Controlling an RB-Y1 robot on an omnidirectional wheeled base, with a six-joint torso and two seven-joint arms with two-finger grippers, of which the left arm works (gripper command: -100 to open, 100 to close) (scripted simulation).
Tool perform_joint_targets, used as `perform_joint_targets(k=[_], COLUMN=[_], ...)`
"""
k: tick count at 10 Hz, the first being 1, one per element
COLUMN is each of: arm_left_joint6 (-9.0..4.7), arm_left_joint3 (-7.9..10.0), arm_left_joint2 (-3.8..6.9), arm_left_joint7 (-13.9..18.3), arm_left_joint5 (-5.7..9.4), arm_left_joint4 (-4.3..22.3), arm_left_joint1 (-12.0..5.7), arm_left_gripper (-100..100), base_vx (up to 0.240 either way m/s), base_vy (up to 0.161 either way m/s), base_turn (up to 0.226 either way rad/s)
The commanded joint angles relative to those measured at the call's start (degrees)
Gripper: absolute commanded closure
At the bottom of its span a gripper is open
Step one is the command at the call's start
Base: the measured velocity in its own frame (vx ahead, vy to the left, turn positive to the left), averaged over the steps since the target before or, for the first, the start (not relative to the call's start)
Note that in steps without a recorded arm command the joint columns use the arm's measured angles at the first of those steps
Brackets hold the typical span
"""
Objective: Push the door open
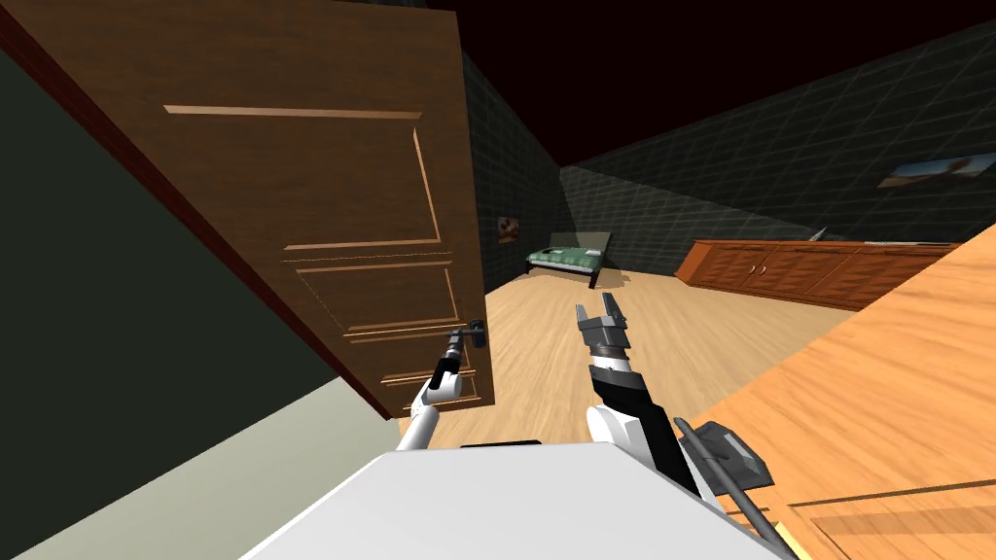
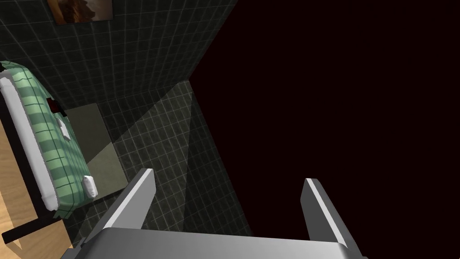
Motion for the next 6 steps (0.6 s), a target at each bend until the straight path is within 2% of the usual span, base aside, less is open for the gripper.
perform_joint_targets(k=[1, 6], arm_left_joint6=[-0.56, -2.37], arm_left_joint3=[0.45, -1.80], arm_left_joint2=[1.34, 2.12], arm_left_joint7=[-0.7, -2.3], arm_left_joint5=[0.93, 3.80], arm_left_joint4=[0.7, 6.1], arm_left_joint1=[-1.22, -5.27], arm_left_gripper=[100, 100], base_vx=[0.117, 0.124], base_vy=[0.031, 0.007], base_turn=[0.171, 0.183])
